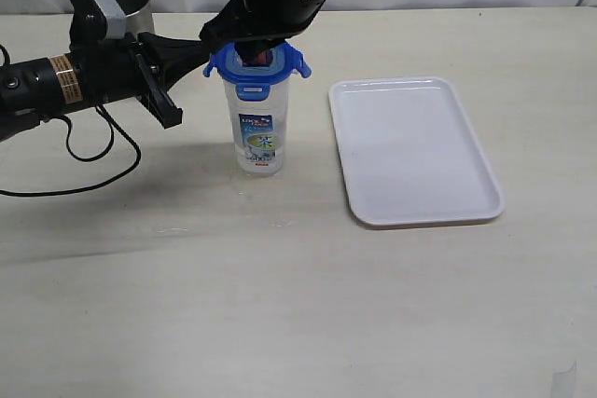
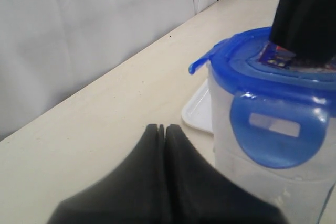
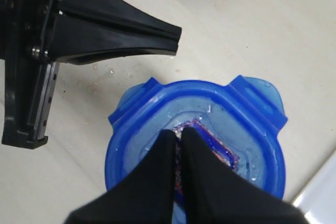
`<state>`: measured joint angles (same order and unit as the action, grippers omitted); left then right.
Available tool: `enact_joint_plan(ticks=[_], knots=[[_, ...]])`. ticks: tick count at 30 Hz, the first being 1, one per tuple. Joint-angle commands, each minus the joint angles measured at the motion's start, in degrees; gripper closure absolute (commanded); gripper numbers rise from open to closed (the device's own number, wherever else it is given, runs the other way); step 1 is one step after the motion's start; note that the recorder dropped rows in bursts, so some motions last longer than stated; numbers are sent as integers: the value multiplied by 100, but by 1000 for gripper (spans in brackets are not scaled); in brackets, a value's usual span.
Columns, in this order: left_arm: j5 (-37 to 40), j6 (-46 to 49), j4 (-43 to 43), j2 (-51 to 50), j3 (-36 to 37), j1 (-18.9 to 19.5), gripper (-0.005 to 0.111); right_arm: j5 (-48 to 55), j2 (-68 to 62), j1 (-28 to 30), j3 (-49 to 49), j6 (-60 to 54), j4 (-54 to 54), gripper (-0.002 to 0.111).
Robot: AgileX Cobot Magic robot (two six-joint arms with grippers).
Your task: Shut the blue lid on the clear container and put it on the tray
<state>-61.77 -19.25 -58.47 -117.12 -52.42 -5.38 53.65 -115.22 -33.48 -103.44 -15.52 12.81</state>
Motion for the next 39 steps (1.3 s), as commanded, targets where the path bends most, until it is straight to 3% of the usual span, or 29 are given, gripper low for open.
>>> enact_joint_plan(ticks=[1, 18, 27, 39], knots=[[-26, -44, 46, -11, -34, 1, 107, 106, -75, 5, 15, -26, -199, 104], [-346, -44, 46, -11, -34, 1, 107, 61, 51, 5, 15, -26, -594, 104], [-329, -44, 8, -11, -34, 1, 107, -146, 146, 5, 15, -1386, 1049, 104], [-329, -44, 8, -11, -34, 1, 107, 3, 128, 5, 26, -659, 136, 104]])
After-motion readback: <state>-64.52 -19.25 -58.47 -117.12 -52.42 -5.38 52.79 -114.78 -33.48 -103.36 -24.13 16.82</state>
